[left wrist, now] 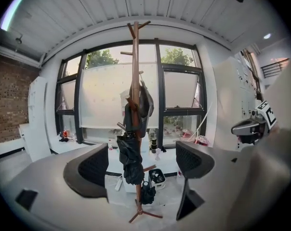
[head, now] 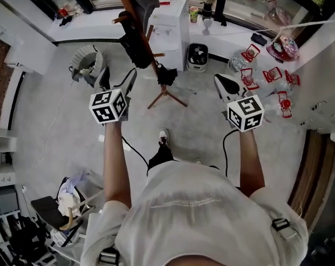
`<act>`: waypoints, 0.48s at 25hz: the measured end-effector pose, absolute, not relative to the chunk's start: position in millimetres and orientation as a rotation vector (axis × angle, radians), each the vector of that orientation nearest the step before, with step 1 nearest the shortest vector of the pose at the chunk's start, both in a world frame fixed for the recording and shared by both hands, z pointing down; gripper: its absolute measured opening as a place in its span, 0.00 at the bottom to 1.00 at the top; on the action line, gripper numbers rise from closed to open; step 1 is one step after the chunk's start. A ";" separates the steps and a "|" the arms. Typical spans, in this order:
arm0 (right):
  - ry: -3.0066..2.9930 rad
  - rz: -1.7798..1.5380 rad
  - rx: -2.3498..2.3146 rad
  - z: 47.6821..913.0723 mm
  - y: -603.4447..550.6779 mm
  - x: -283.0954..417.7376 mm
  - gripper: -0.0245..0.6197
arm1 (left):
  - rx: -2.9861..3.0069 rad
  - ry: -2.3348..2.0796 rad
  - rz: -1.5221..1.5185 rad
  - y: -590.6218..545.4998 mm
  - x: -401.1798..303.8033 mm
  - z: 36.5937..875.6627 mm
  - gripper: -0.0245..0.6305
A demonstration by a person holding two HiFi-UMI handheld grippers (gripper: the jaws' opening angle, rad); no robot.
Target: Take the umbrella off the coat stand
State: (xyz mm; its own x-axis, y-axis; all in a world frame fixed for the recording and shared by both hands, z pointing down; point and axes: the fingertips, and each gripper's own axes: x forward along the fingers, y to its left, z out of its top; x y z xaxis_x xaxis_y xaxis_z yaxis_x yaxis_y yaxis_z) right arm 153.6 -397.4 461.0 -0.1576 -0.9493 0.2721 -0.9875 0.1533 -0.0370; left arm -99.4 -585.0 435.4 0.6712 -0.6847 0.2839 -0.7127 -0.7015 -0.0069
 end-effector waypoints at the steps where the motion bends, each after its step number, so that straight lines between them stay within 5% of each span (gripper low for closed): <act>1: -2.222 0.311 1.927 460.6 -405.6 153.1 0.07 | 2.776 -1.138 0.399 -600.9 -95.8 438.3 0.71; 12: -2.006 0.453 2.065 483.7 -452.9 158.9 0.07 | 2.709 -0.872 0.426 -705.9 -32.1 505.2 0.71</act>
